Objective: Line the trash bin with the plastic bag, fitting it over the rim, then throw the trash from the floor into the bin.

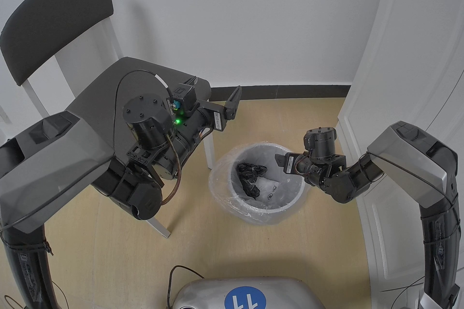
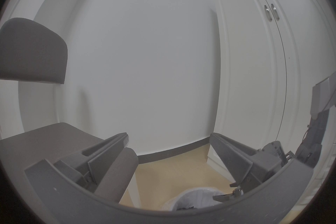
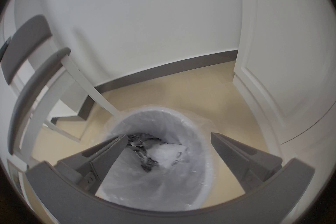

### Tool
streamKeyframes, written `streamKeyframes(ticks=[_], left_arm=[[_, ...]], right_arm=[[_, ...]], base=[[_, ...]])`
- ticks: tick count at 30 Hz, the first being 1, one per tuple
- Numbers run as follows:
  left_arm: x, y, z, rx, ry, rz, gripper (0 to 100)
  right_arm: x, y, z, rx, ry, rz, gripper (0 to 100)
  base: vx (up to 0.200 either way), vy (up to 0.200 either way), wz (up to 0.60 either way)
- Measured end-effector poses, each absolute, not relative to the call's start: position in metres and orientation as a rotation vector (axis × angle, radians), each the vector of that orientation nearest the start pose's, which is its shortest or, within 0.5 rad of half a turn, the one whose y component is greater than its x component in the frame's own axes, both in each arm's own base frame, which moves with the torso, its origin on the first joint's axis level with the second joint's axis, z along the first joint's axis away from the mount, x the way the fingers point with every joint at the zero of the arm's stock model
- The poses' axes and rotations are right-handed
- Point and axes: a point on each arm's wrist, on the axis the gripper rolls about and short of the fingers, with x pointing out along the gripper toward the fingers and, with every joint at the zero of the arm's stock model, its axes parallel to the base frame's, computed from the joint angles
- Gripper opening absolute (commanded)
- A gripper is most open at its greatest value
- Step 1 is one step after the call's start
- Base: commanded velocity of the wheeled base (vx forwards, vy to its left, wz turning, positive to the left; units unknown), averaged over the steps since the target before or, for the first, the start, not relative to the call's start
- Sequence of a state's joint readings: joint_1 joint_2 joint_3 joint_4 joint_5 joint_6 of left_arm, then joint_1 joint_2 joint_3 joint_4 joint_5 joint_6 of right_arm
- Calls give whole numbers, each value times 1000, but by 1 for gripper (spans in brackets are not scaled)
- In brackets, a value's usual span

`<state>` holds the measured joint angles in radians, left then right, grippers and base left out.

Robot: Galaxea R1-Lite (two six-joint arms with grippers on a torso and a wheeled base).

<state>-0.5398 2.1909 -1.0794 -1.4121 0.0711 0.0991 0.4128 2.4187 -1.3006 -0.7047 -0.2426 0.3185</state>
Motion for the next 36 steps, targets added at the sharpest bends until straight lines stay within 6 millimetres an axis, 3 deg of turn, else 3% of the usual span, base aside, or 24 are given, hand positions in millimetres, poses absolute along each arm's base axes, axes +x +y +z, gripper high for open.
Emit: streamKeyframes(ticks=[7, 18, 23, 28, 36], left_arm=[[360, -211, 145, 19, -293, -440, 100], [381, -204, 146, 55, -225, -344, 100], [395, -189, 153, 46, -242, -238, 100], [410, -157, 164, 42, -271, -142, 100], [408, -132, 186, 37, -281, -42, 100]], right_arm=[[417, 157, 33, 24, 433, 70, 100], [423, 112, 59, -106, 266, -10, 100], [425, 93, 70, -137, 163, -43, 100], [424, 79, 80, -147, 81, -73, 100], [420, 70, 97, -138, -7, -82, 100]], base=[[0, 0, 0], [0, 0, 0], [0, 0, 0], [0, 0, 0], [0, 0, 0]])
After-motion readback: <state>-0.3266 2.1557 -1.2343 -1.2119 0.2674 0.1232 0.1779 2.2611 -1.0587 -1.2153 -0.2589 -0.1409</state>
